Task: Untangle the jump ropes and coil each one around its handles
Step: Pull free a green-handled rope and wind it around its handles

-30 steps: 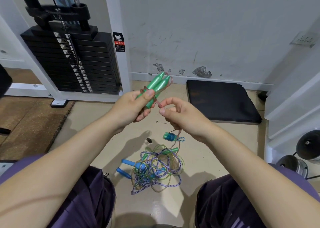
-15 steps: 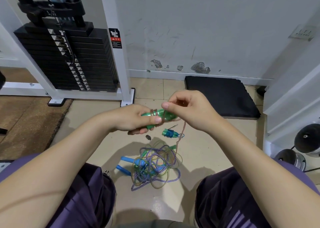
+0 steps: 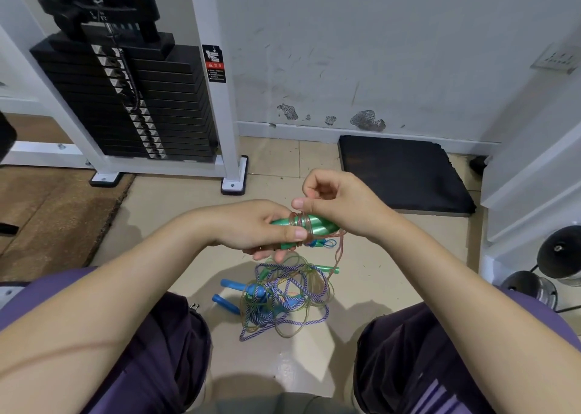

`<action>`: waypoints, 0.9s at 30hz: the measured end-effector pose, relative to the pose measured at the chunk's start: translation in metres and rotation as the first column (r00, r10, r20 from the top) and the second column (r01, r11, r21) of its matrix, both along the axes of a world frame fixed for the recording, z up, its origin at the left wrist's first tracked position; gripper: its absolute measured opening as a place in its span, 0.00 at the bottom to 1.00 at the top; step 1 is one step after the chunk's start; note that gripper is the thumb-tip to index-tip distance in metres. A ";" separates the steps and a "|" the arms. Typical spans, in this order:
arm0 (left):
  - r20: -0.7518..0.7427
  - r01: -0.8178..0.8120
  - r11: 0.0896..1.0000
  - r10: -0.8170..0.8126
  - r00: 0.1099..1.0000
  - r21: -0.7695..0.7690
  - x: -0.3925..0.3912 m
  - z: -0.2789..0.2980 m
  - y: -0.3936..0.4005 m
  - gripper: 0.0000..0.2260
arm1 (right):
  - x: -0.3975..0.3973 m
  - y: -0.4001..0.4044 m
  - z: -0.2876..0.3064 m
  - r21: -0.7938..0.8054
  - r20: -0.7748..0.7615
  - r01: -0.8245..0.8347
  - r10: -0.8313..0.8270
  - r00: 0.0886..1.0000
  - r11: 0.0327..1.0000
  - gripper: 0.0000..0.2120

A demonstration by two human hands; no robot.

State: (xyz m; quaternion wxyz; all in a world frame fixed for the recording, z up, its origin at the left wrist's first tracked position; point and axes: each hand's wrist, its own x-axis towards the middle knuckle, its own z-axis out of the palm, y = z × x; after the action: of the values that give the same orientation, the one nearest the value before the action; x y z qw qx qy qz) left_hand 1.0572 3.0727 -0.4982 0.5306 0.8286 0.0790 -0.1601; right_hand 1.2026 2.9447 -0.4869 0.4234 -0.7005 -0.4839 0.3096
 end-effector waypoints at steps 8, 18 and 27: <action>0.118 -0.123 0.979 0.143 0.983 -0.162 -0.003 0.005 0.007 0.16 | 0.000 -0.006 0.011 -0.071 -0.340 -0.041 0.014 0.940 0.997 0.14; 0.132 -0.300 0.907 0.350 0.927 -0.297 0.005 0.000 0.002 0.19 | 0.008 -0.004 0.003 0.031 -0.507 0.002 0.014 0.862 1.000 0.12; 0.154 -0.208 0.959 0.239 0.959 -0.194 0.000 0.002 0.001 0.15 | 0.010 -0.004 0.001 -0.013 -0.436 -0.017 0.009 0.900 1.000 0.11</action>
State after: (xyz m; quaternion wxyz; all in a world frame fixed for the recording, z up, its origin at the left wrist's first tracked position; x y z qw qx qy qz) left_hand 1.0575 3.0741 -0.4959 0.6213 0.7750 0.1106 -0.0316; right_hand 1.2130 2.9405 -0.4856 0.5130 -0.6138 -0.3791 0.4652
